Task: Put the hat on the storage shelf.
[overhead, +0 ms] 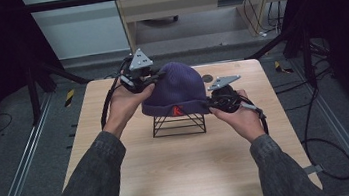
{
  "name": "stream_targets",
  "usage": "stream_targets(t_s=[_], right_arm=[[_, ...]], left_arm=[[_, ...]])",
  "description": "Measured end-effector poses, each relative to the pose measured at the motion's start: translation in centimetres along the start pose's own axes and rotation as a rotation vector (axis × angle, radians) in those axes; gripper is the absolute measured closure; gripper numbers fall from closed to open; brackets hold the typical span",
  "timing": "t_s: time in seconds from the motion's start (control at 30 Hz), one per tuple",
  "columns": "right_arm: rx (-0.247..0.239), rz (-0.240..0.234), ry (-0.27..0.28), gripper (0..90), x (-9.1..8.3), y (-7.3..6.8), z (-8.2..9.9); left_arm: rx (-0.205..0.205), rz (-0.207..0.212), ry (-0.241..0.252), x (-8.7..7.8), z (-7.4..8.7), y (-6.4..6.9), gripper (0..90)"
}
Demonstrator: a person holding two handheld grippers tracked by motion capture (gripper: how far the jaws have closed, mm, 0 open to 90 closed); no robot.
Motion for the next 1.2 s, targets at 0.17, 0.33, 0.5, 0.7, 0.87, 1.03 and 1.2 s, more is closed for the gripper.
stream_targets(t_s=[0.17,0.33,0.5,0.7,0.87,1.03,1.2], right_arm=[[0.003,0.001,0.005,72.8,-0.1,-0.1,0.3],[-0.006,0.004,-0.008,72.8,0.1,-0.3,0.6],[0.004,0.006,-0.002,72.8,0.6,-0.2,0.8],[0.017,0.005,-0.005,73.0,1.3,-0.3,1.3],[0.013,0.005,-0.009,72.9,1.5,-0.4,1.4],[0.011,0.005,-0.017,72.6,1.7,-0.5,1.7],[0.007,0.0,-0.027,72.8,2.2,-0.8,2.3]], left_arm=[[0.003,0.001,0.009,0.0,0.4,0.2,80.3],[-0.01,0.007,0.002,0.3,1.3,0.2,80.3],[-0.019,0.01,-0.001,0.6,1.9,0.3,80.2],[-0.023,0.007,-0.02,1.2,2.5,0.6,80.2],[-0.034,0.008,-0.012,1.4,2.9,0.7,80.1],[-0.04,0.015,-0.02,1.5,3.5,0.8,80.0],[-0.033,0.013,-0.03,1.8,3.7,1.0,79.8]])
Point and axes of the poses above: each handheld gripper's, and its own axes: x roughly forward along the jaws, z roughly out of its underside, y roughly to its right, the point moved 3 cm from there along x, roughly forward along the jaws, and after that the axes turned 11 degrees about -y, right-handed, at the moved point
